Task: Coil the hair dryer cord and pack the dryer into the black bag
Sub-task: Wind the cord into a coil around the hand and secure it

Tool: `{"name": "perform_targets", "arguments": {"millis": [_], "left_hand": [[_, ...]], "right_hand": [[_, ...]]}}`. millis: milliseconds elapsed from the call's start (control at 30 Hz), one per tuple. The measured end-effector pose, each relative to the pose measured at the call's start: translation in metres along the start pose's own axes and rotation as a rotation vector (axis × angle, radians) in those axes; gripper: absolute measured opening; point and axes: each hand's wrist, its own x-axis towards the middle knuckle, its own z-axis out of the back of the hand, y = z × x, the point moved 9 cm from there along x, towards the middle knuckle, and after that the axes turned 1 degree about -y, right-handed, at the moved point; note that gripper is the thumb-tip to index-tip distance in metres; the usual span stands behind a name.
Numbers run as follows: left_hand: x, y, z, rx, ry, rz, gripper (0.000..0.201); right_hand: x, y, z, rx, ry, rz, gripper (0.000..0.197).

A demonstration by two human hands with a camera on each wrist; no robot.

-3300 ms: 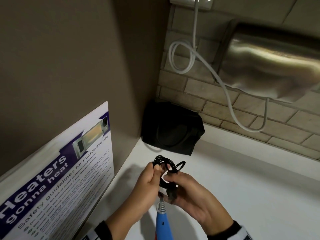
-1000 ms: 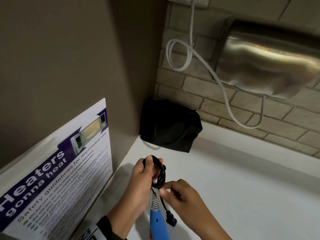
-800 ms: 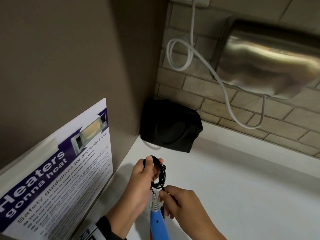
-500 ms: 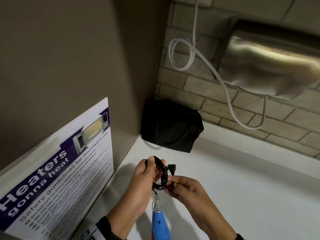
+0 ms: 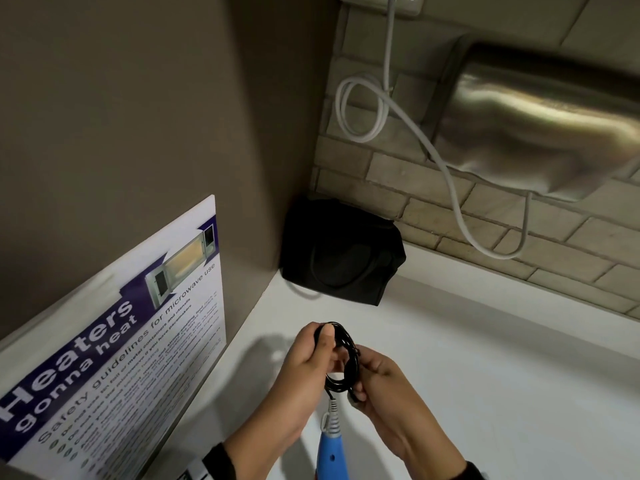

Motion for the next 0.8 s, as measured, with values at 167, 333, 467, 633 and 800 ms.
{"name": "perform_targets", "arguments": {"millis": [167, 333, 467, 633, 800], "left_hand": [[0.002, -0.001, 0.004, 0.017, -0.042, -0.023, 0.022], [0.005, -0.002, 0.007, 0.0, -0.088, -0.048, 0.03], [0.009, -0.003, 0.014, 0.056, -0.139, -0.078, 0.029], [0.009, 0.0, 0.009, 0.006, -0.081, -0.086, 0.019], [0.011, -0.004, 0.011, -0.119, -0.068, -0.072, 0.029]], "right_hand": [[-0.006, 0.007, -0.002, 0.011, 0.054, 0.029, 0.054], [-0.002, 0.002, 0.001, 0.085, 0.081, 0.0, 0.045], [-0.005, 0.003, 0.002, 0.088, 0.1, 0.039, 0.042], [-0.006, -0.004, 0.008, 0.129, 0.081, 0.004, 0.045], [-0.005, -0.005, 0.013, 0.254, 0.005, 0.032, 0.042]]}}
